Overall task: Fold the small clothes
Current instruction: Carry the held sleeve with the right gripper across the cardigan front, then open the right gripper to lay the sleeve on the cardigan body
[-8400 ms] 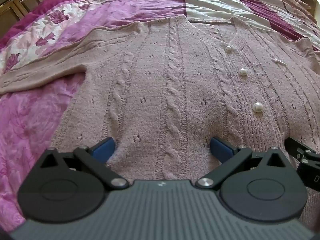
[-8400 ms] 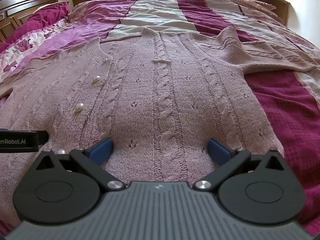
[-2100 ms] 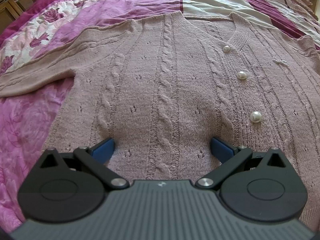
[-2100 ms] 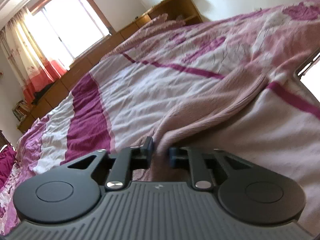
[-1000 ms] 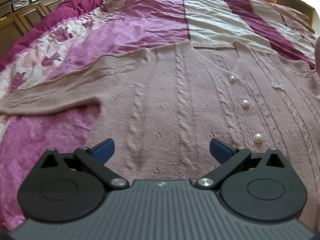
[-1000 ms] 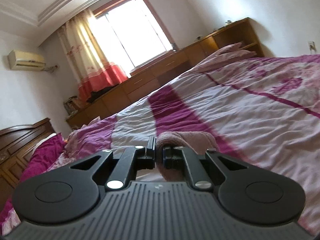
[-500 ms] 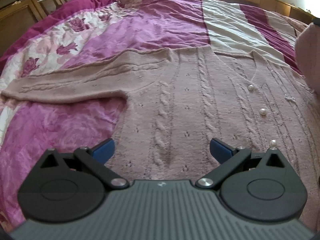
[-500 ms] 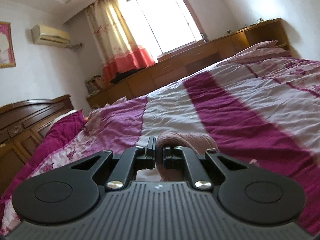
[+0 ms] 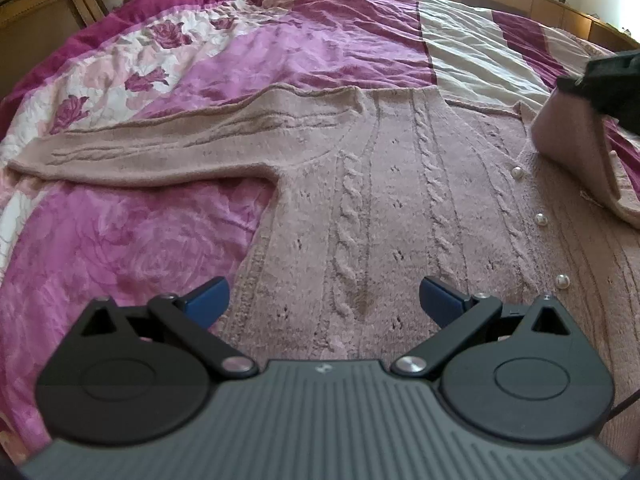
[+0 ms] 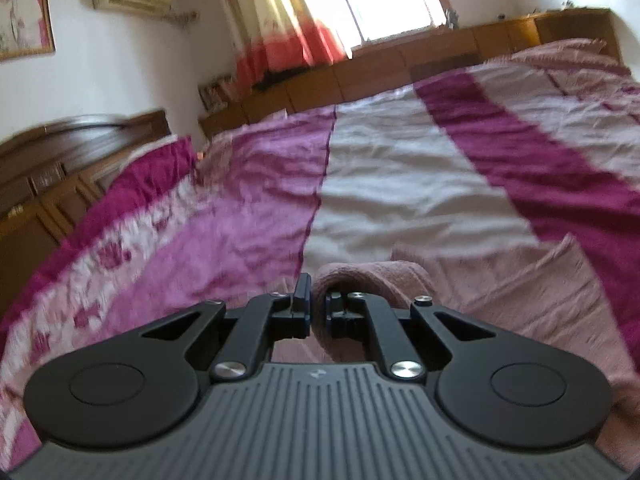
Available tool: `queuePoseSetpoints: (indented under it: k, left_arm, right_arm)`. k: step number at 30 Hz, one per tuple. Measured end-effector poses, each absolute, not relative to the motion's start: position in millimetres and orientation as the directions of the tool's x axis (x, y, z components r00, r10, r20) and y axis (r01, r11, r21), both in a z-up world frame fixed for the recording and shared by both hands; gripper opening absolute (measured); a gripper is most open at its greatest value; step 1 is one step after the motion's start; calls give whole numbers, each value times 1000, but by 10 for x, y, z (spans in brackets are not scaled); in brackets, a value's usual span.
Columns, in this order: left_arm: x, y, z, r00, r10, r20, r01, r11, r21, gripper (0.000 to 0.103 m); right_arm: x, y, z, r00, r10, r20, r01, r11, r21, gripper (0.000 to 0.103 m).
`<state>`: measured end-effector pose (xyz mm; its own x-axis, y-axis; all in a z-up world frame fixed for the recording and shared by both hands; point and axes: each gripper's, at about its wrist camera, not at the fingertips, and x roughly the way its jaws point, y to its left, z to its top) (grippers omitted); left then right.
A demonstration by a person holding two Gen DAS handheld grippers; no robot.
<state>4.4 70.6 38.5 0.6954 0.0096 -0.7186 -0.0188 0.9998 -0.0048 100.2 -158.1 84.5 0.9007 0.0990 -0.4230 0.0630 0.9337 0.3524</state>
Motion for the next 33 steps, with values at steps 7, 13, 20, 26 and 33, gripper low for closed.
queuePoseSetpoints:
  k: [7, 13, 20, 26, 33]
  left_arm:
    - [33, 710, 359, 684, -13, -730, -19, 999, -35, 103]
    - [31, 692, 382, 691, -4, -723, -12, 1000, -16, 103]
    - [41, 672, 418, 701, 5, -713, -6, 1000, 2, 103]
    - [68, 580, 492, 717, -5, -697, 29, 999, 22, 103]
    - [153, 385, 563, 721, -39, -691, 64, 998, 10, 103]
  right_arm:
    - [1139, -1514, 423, 841, 140, -523, 69, 930, 360, 7]
    - [1174, -1521, 238, 775, 207, -596, 83, 903, 421, 46]
    - [977, -1624, 292, 751, 258, -607, 77, 880, 469, 74]
    - [640, -1900, 408, 739, 310, -598, 76, 844, 531, 79]
    - [272, -2200, 610, 773, 324, -546, 59, 820, 570, 84]
